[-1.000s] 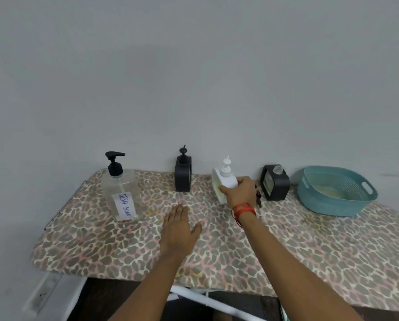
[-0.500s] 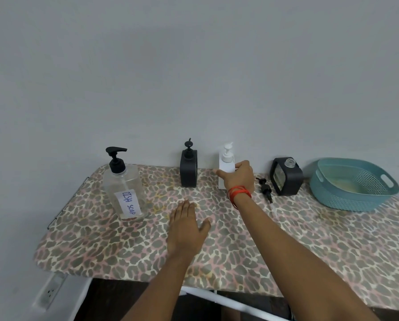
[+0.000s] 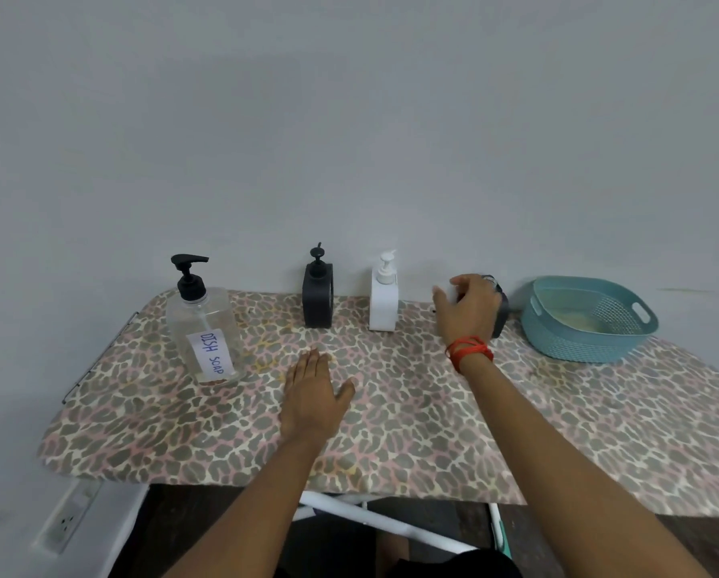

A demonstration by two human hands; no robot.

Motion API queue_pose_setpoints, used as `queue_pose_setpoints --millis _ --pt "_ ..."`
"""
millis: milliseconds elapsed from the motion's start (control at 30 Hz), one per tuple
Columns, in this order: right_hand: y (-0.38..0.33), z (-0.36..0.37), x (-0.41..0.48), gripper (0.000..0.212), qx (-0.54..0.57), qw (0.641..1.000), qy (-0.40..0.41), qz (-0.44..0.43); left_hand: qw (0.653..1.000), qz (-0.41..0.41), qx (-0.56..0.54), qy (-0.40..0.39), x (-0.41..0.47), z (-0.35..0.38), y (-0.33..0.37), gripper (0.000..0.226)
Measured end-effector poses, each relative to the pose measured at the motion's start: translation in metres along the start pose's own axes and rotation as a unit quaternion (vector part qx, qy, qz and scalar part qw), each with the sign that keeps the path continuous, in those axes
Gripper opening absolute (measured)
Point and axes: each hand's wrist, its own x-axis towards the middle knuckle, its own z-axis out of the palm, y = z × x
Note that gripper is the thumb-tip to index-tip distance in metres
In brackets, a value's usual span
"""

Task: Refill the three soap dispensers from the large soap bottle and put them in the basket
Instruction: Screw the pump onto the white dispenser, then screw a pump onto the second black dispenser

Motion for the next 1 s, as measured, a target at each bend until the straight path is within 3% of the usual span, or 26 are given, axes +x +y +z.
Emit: queue_pose_setpoints --millis 100,200,267,333,433,733,900,1000 --pt "0.019 -0.029 0.015 0.039 -0.074 0.996 0.032 0.045 1.0 -0.005 -0.018 -0.002 -0.002 0.002 0.01 0.074" --pt "0.047 -0.042 0.033 0.057 -0.111 0.988 -0.021 0.109 0.998 0.02 -0.051 -0.026 -0.007 0.009 0.038 0.075" --pt "0.06 -0.044 0.041 0.052 -0.076 0.986 -0.07 0.134 0.995 0.045 -0.071 -0.045 -0.013 0.018 0.055 0.076" --pt "0.064 -0.045 0.045 0.033 -0.052 0.981 -0.116 0.15 0.995 0.061 -0.067 -0.052 -0.018 0.027 0.063 0.077" --pt "0.068 -0.045 0.05 0.02 -0.047 0.978 -0.144 0.146 0.996 0.068 -0.051 -0.038 -0.022 0.035 0.06 0.076" --pt "0.074 -0.053 0.046 0.018 -0.028 0.982 -0.14 0.127 0.995 0.052 -0.083 -0.031 -0.021 0.034 0.06 0.077" --pt "0.052 -0.076 0.025 0.016 0.017 0.989 -0.114 0.089 0.962 -0.022 -0.268 -0.053 -0.019 0.015 0.064 0.077" --pt "0.032 -0.089 0.001 0.02 0.038 0.99 -0.129 0.049 0.946 -0.018 -0.318 -0.064 -0.019 0.002 0.064 0.096"
